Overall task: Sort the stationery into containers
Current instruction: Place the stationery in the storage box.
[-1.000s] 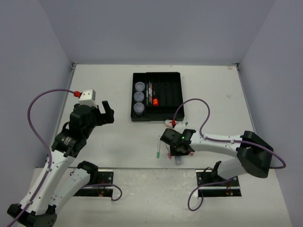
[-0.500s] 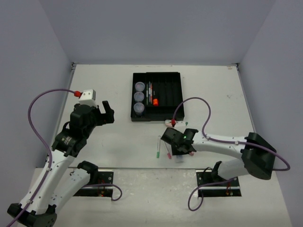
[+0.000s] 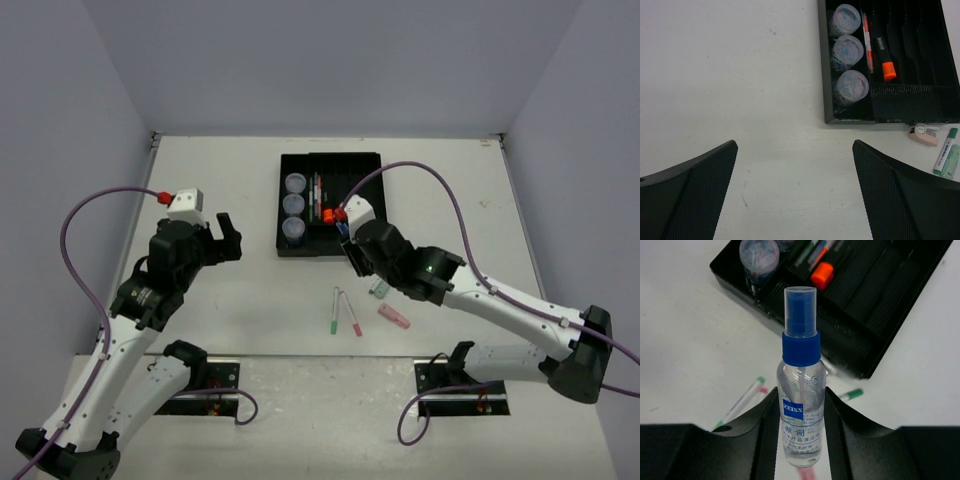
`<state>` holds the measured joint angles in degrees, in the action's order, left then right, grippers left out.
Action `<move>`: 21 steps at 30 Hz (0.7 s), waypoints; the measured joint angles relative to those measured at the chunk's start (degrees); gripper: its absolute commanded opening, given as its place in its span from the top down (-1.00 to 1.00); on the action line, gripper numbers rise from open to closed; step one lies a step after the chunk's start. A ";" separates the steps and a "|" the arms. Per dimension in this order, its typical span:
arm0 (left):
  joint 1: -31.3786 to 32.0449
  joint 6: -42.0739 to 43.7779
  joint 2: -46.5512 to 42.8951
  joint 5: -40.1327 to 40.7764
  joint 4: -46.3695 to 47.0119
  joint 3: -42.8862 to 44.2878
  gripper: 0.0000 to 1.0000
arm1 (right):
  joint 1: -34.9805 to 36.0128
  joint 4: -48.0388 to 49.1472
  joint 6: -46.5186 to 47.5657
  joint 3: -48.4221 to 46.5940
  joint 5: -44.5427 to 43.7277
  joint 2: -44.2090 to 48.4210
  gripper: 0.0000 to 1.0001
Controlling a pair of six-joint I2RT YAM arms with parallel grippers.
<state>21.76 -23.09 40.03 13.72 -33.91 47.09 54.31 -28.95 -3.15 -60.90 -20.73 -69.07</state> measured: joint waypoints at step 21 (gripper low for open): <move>0.00 0.03 -0.02 -0.07 0.01 0.00 -1.00 | -15.99 -10.63 47.07 -25.92 18.56 -39.27 1.00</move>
<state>21.76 -23.06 40.01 13.65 -33.91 47.09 38.32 -39.58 43.91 -86.82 -2.17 -108.33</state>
